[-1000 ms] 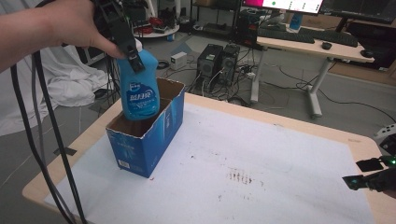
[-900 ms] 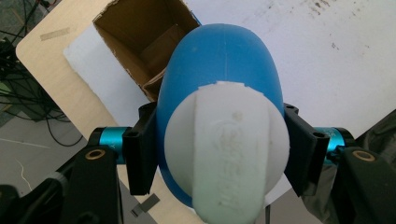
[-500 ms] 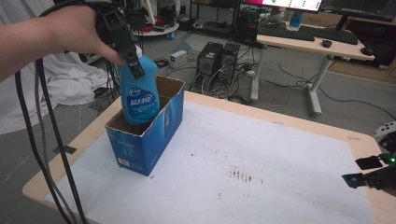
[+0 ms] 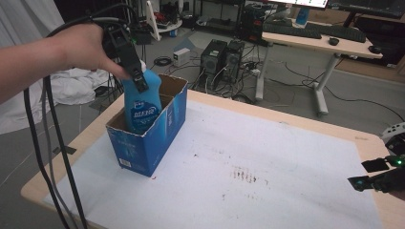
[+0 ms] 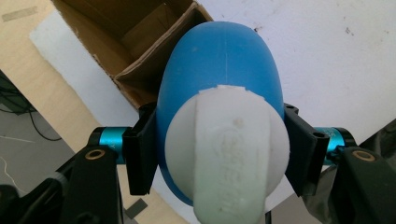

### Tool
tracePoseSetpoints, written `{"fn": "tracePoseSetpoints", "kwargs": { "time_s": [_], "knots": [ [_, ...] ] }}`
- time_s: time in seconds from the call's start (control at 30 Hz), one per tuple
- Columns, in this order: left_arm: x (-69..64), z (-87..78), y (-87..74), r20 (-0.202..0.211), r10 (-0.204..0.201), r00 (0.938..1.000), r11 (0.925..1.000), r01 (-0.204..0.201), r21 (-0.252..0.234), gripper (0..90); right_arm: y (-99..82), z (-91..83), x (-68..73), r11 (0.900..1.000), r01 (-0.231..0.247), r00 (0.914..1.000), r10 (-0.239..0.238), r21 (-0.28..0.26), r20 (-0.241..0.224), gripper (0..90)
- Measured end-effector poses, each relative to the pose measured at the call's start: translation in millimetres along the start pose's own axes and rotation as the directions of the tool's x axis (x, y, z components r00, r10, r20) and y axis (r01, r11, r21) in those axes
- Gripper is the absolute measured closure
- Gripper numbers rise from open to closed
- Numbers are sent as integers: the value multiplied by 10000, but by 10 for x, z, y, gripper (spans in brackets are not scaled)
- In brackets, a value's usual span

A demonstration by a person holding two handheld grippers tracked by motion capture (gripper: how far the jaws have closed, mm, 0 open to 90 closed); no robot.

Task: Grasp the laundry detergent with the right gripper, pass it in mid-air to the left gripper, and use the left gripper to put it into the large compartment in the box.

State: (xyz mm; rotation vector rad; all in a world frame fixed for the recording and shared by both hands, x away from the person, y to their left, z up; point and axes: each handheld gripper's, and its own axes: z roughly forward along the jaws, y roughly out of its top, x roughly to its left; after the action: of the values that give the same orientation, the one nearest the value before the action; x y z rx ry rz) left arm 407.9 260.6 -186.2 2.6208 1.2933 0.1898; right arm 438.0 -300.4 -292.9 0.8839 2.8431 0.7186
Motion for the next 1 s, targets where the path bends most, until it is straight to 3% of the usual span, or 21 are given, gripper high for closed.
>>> {"fn": "tracePoseSetpoints", "kwargs": {
  "time_s": [0.57,1.0],
  "knots": [
    [-14,537,-131,-101,149,9998,9977,-142,657,380,-10,-1,-11,10000,-4,10000,4,-9,59,219],
    [3,758,-217,-114,144,9998,9990,-139,414,380,-5,11,-2,10000,11,10000,-11,6,83,218]
  ]
}}
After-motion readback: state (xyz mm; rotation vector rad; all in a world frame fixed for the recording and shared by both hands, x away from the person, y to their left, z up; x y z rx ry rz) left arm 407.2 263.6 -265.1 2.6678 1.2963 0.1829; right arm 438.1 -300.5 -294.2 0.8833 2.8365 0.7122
